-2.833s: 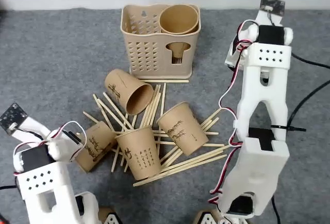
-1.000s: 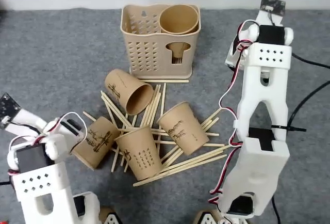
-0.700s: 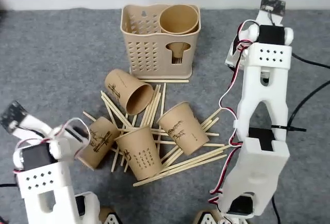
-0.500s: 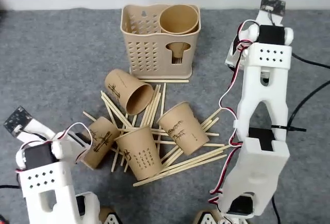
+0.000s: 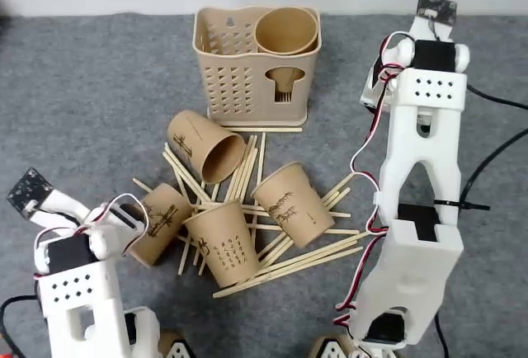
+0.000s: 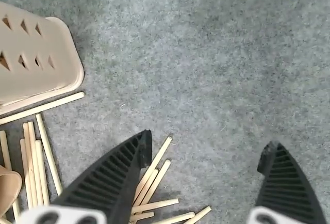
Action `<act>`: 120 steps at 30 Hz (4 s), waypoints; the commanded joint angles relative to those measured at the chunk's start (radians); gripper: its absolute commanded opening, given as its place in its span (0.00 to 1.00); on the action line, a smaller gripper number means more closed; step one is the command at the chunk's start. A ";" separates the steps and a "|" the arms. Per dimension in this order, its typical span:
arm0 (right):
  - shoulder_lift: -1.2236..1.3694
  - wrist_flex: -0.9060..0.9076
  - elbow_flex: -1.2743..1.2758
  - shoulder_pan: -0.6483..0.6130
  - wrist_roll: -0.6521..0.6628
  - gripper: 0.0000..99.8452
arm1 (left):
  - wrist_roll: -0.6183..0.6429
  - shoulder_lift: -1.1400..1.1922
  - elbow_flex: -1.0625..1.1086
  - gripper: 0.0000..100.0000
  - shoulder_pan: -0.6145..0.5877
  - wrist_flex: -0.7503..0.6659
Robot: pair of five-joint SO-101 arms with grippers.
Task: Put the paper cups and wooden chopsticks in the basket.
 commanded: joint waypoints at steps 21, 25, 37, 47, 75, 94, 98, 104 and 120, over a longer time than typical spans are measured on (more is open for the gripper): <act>-0.019 -0.015 -0.054 0.001 0.002 0.33 | 0.072 -0.005 -0.096 0.01 -0.005 -0.222; -0.016 -0.015 -0.054 0.001 0.002 0.33 | 0.009 -0.002 -0.116 0.01 -0.009 -0.209; -0.013 -0.013 -0.054 -0.022 0.003 0.33 | -0.382 0.005 -0.288 0.28 0.003 0.178; -0.019 -0.015 -0.054 -0.062 0.000 0.33 | -0.598 0.192 -0.552 0.28 -0.011 0.420; -0.012 -0.016 -0.054 -0.053 0.000 0.33 | -0.891 0.736 -0.533 0.22 -0.152 0.414; -0.012 -0.044 -0.054 -0.067 -0.002 0.33 | -0.658 0.732 -0.685 0.01 -0.005 0.342; -0.012 -0.044 -0.054 -0.070 -0.003 0.33 | -0.658 0.740 -0.832 0.01 -0.003 0.376; -0.012 -0.044 -0.054 -0.070 -0.003 0.33 | -0.666 0.741 -0.828 0.02 -0.008 0.391; -0.010 -0.044 -0.054 -0.070 0.002 0.33 | -0.913 0.736 -0.679 0.31 -0.005 0.419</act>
